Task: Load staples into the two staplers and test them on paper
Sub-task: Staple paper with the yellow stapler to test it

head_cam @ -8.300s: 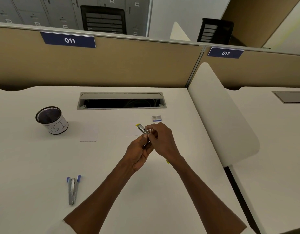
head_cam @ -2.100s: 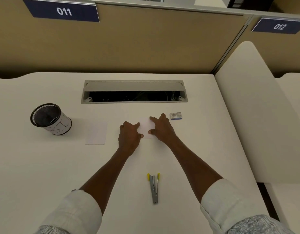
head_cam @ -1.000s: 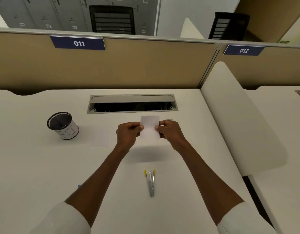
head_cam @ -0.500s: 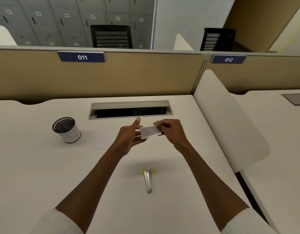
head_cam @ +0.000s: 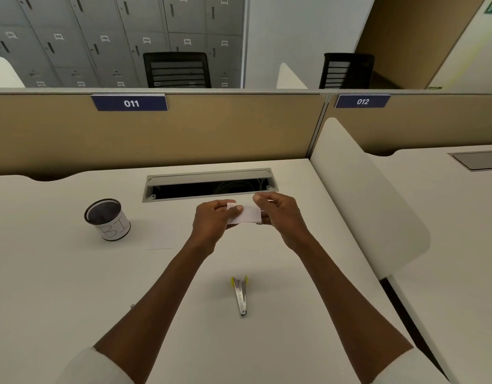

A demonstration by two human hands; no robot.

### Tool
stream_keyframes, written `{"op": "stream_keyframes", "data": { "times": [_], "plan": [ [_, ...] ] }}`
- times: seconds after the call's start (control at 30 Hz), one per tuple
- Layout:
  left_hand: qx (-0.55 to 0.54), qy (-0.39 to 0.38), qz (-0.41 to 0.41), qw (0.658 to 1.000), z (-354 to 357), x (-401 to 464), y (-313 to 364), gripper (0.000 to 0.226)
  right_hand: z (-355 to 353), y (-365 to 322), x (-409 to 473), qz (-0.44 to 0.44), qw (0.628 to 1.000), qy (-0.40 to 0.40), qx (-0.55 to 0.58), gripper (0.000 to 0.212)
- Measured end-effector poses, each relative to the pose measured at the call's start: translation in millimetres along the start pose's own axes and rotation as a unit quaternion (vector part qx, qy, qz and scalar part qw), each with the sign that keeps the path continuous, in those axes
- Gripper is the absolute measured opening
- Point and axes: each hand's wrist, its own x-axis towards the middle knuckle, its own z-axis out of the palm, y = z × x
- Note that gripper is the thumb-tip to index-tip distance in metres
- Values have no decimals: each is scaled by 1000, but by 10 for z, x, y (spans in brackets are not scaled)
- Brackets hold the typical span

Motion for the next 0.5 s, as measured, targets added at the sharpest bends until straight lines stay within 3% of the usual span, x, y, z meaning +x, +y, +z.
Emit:
{"op": "stream_keyframes", "data": {
  "times": [0.07, 0.27, 0.5],
  "plan": [
    [8, -2, 15, 1000, 12, -14, 17, 24, 2, 4, 2, -5, 1000, 10, -9, 30],
    [-3, -6, 34, 999, 41, -43, 61, 29, 24, -10, -3, -28, 999, 27, -1, 12],
    [12, 1, 39, 999, 22, -46, 58, 32, 37, -24, -16, -17, 1000, 13, 17, 14]
  ]
}}
